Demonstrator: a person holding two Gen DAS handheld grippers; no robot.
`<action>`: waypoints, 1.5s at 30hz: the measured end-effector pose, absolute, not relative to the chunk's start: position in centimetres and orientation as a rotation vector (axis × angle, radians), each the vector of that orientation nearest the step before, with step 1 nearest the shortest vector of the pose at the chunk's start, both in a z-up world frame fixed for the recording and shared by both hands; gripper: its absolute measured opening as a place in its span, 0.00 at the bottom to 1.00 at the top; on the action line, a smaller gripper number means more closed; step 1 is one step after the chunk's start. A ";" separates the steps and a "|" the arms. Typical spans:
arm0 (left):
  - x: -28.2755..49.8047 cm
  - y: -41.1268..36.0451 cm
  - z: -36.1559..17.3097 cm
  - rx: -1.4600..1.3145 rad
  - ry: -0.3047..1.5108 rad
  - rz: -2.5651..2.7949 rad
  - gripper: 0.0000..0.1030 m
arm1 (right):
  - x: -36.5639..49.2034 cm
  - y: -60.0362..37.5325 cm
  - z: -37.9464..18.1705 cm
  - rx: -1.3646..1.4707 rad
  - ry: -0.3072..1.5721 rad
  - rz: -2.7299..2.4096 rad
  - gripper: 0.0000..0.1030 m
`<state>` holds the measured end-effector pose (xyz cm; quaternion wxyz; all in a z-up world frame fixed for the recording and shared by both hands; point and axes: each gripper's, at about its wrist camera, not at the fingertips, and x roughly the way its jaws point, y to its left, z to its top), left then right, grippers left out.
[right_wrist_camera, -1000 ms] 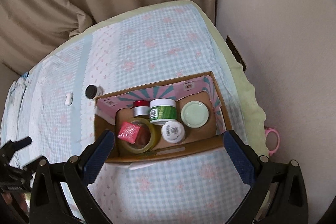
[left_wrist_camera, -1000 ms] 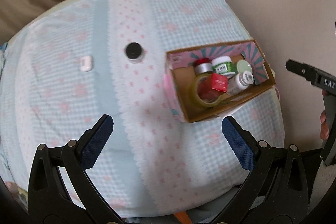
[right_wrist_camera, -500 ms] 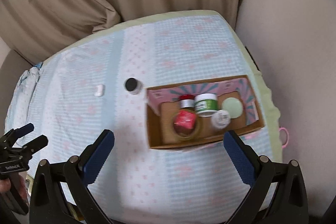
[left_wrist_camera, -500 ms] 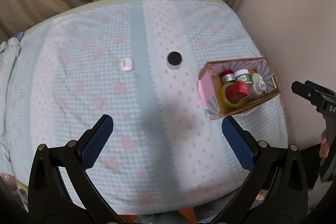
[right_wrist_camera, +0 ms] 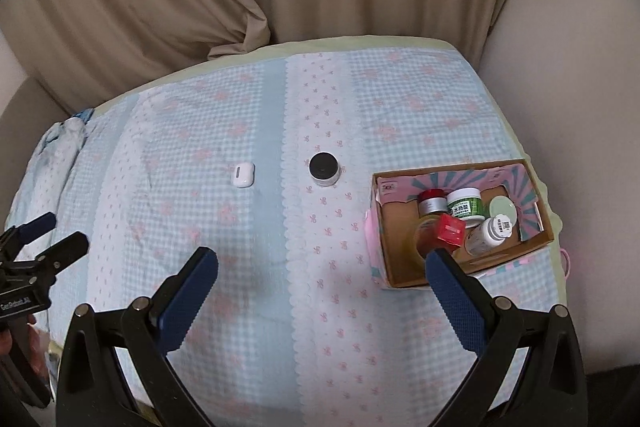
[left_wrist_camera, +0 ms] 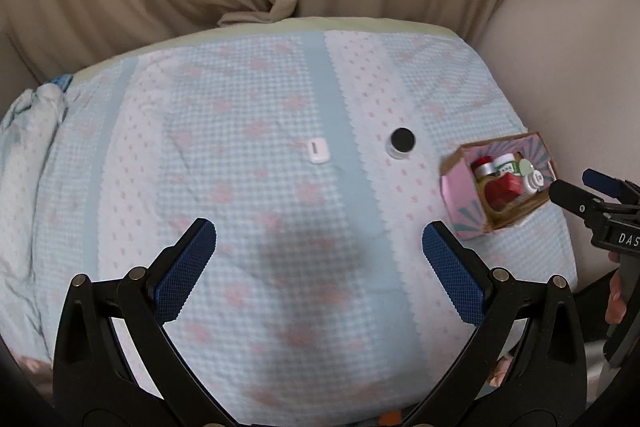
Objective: Organize rigid objects
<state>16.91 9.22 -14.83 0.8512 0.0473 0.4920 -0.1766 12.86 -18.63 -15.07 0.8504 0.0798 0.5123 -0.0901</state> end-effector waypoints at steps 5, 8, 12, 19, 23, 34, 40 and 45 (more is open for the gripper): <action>20.5 11.4 -16.7 0.144 1.039 -0.386 1.00 | 14.5 -16.1 -15.7 0.168 1.037 -0.239 1.00; 23.2 11.5 -18.8 0.161 1.057 -0.400 1.00 | 15.7 -14.8 -16.9 0.149 1.014 -0.258 1.00; 26.2 10.3 -21.8 0.150 1.084 -0.426 1.00 | 17.1 -13.9 -19.4 0.168 1.021 -0.274 1.00; 30.3 7.0 -28.3 0.133 1.148 -0.433 1.00 | 20.0 -13.5 -24.2 0.130 1.009 -0.273 1.00; 32.6 5.0 -31.5 0.106 1.177 -0.427 1.00 | 22.1 -14.5 -28.1 0.120 0.993 -0.257 1.00; 37.7 0.1 -42.1 0.052 1.222 -0.366 0.93 | 28.0 -17.5 -39.7 0.043 1.002 -0.202 1.00; 38.6 -0.9 -45.9 0.063 1.194 -0.334 0.81 | 30.2 -19.2 -43.6 0.089 1.005 -0.238 0.94; 38.3 -1.7 -46.2 0.124 1.131 -0.317 0.71 | 31.5 -20.3 -45.1 0.113 1.002 -0.279 0.82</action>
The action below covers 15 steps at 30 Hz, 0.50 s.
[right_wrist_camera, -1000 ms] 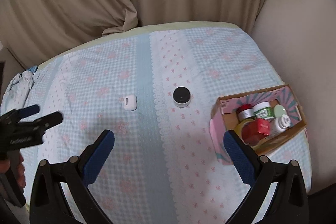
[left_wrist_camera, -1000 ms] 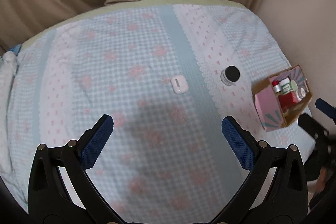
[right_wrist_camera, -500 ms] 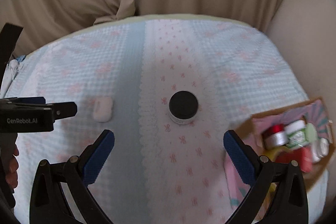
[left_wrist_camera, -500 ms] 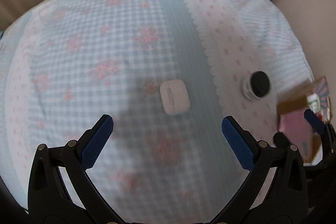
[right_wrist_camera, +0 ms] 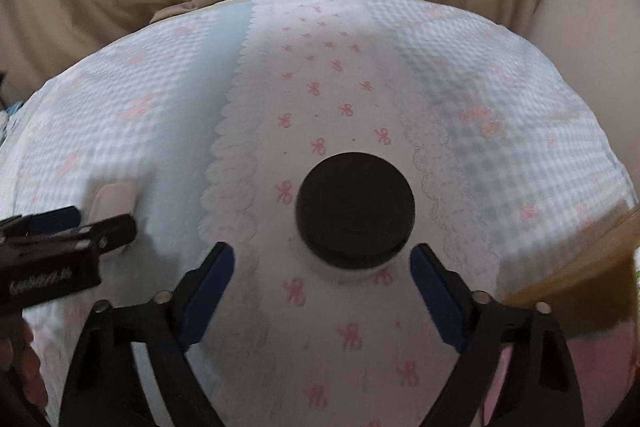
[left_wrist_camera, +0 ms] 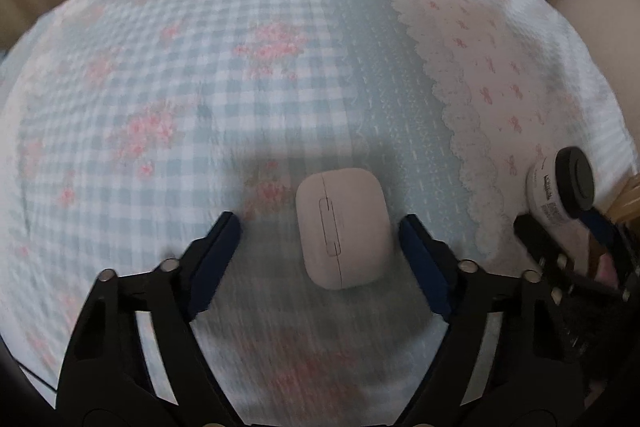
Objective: Organize rigid objects
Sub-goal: 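Grasp the white earbud case with the left tool while the right tool grasps the black-lidded jar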
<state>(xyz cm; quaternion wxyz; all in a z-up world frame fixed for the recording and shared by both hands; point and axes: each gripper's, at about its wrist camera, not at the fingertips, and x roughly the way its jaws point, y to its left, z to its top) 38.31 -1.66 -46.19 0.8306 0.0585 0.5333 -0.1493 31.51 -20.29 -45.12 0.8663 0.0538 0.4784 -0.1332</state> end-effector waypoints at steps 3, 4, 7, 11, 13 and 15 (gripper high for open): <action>38.3 -2.2 -46.4 0.145 1.127 -0.324 0.65 | 32.0 -21.4 -45.4 0.143 1.006 -0.295 0.75; 38.2 -2.3 -46.4 0.148 1.128 -0.332 0.59 | 32.1 -21.6 -45.5 0.150 1.005 -0.297 0.74; 38.1 -3.0 -46.3 0.176 1.123 -0.360 0.45 | 32.5 -22.4 -45.6 0.164 1.007 -0.298 0.68; 37.8 -3.6 -46.0 0.219 1.105 -0.371 0.45 | 33.2 -22.3 -45.7 0.141 1.018 -0.271 0.51; 37.9 -3.4 -46.0 0.206 1.107 -0.378 0.45 | 33.1 -22.3 -45.7 0.137 1.019 -0.272 0.51; 37.8 -3.3 -45.8 0.204 1.104 -0.380 0.44 | 32.9 -22.3 -45.7 0.146 1.016 -0.274 0.51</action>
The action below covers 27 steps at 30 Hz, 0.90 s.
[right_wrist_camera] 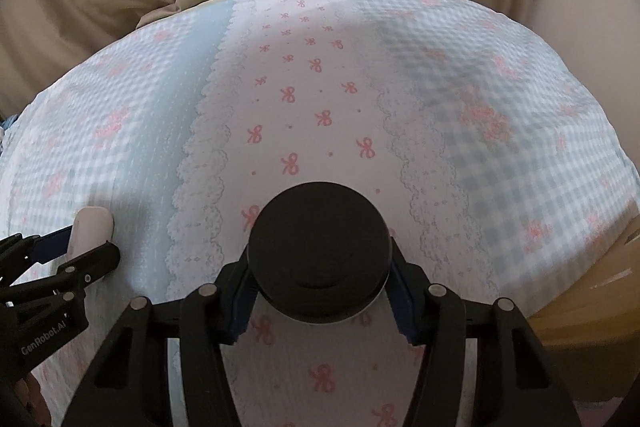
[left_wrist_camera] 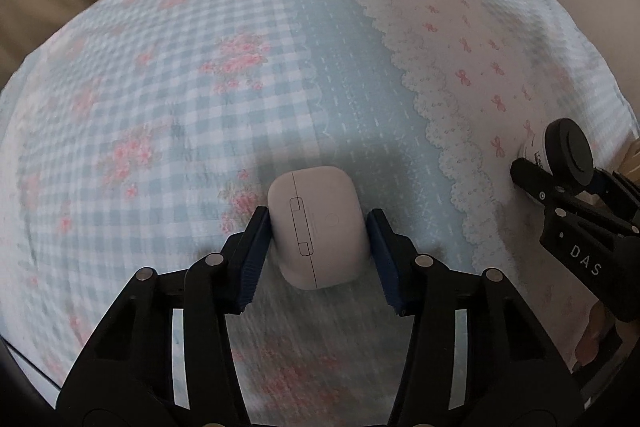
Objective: Organize rigid objects
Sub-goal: 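Grasp the white earbud case with the left tool while the right tool grasps the black-lidded jar, then carry the earbud case and black-lidded jar over the cardboard box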
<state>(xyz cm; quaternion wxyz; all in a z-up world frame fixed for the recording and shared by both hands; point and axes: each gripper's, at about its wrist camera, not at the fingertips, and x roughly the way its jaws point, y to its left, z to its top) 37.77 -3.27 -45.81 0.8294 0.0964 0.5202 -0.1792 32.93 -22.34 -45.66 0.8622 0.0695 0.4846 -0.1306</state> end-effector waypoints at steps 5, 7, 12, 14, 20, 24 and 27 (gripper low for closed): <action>37.5 -3.2 -44.7 0.186 1.084 -0.393 0.44 | 32.6 -22.2 -45.2 0.150 1.012 -0.269 0.51; 37.3 -3.2 -44.0 0.185 1.072 -0.400 0.44 | 32.3 -22.1 -44.8 0.152 1.004 -0.269 0.51; 36.7 -2.8 -41.4 0.162 1.044 -0.417 0.44 | 31.7 -21.6 -42.5 0.151 0.968 -0.263 0.51; 36.3 -2.6 -39.9 0.156 1.025 -0.422 0.44 | 31.5 -21.5 -41.4 0.148 0.957 -0.266 0.51; 34.7 -1.3 -34.1 0.131 0.978 -0.441 0.44 | 29.7 -20.5 -35.8 0.131 0.905 -0.270 0.51; 32.9 -0.4 -29.4 0.114 0.960 -0.476 0.44 | 27.6 -19.8 -31.1 0.124 0.876 -0.270 0.51; 31.5 0.1 -26.1 0.095 0.957 -0.511 0.44 | 25.5 -19.3 -27.1 0.125 0.867 -0.276 0.51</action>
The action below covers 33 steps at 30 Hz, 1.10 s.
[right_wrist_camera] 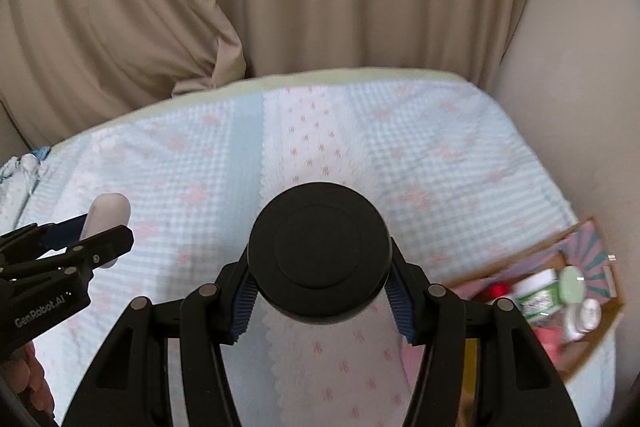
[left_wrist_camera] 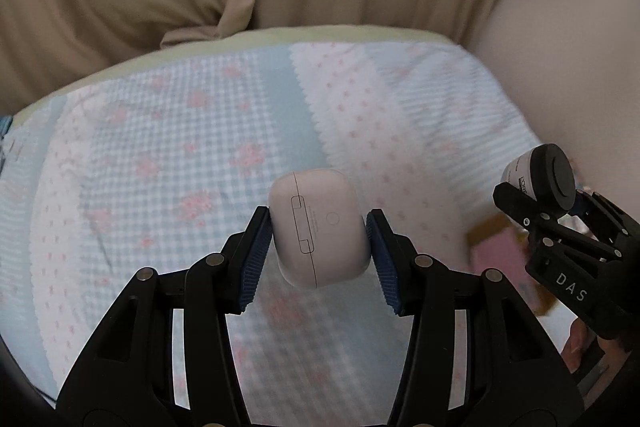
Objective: Organize rigid objects
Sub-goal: 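Carry the earbud case and black-lidded jar over the cardboard box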
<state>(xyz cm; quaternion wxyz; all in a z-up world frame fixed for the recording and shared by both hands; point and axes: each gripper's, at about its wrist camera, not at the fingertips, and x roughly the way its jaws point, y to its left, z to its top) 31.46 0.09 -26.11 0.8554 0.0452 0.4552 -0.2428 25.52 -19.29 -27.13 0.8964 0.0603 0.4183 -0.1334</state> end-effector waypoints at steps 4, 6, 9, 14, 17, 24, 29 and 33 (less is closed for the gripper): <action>29.6 0.1 -22.0 0.091 0.941 -0.555 0.44 | 22.8 -19.0 -22.8 0.149 0.869 -0.287 0.51; 28.7 -0.2 -20.0 0.098 0.923 -0.576 0.44 | 21.5 -19.2 -20.8 0.156 0.867 -0.296 0.51; 27.1 -1.2 -17.4 0.116 0.891 -0.599 0.44 | 19.5 -19.9 -18.2 0.169 0.855 -0.308 0.51; 24.5 -3.8 -14.1 0.120 0.859 -0.626 0.44 | 16.8 -22.3 -15.0 0.165 0.834 -0.316 0.51; 23.0 -6.0 -12.5 0.107 0.861 -0.633 0.44 | 15.2 -24.4 -13.5 0.171 0.828 -0.314 0.51; 19.8 -12.0 -11.3 0.066 0.880 -0.593 0.44 | 13.0 -31.1 -11.7 0.149 0.852 -0.258 0.51; 18.9 -16.8 -13.0 0.030 0.916 -0.572 0.44 | 12.5 -37.4 -12.3 0.142 0.875 -0.245 0.51; 18.7 -20.4 -15.3 0.007 0.960 -0.558 0.44 | 12.6 -41.7 -13.6 0.147 0.911 -0.246 0.51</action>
